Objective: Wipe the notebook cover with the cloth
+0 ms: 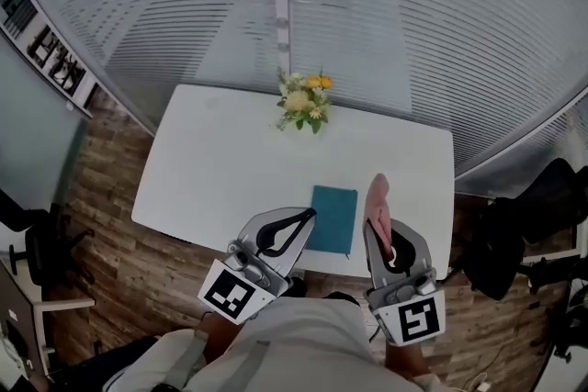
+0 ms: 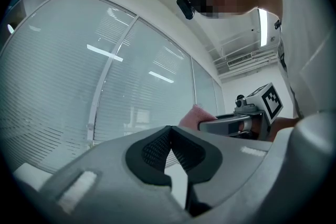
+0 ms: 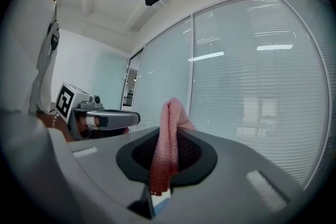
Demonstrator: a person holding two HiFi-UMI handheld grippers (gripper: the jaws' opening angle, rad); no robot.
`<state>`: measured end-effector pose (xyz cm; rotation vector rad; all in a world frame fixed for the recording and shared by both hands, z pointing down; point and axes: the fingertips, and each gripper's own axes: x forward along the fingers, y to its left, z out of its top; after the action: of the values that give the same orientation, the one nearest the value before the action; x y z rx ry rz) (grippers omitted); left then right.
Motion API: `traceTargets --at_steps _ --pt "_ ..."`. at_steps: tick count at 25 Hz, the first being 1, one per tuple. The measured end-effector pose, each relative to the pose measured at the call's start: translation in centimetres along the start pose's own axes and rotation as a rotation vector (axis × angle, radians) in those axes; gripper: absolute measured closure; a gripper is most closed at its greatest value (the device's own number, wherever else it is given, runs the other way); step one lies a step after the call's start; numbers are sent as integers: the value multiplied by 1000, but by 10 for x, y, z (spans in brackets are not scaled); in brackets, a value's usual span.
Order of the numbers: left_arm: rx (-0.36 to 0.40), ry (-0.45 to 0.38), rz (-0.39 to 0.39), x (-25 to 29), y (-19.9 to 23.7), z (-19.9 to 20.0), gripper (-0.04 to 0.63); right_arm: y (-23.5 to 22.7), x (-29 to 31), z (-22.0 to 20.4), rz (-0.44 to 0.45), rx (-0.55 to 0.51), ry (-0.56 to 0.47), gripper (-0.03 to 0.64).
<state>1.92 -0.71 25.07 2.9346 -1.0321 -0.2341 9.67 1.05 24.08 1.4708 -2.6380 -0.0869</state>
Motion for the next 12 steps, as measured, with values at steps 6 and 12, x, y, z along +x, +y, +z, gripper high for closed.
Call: traceTargets --at_steps 6,12 --pt "-11 15 -30 9 25 -7 592 -1 29 -2 -13 -10 5 588" --pt "-29 30 -54 21 32 -17 592 -8 39 -10 -24 -5 13 589"
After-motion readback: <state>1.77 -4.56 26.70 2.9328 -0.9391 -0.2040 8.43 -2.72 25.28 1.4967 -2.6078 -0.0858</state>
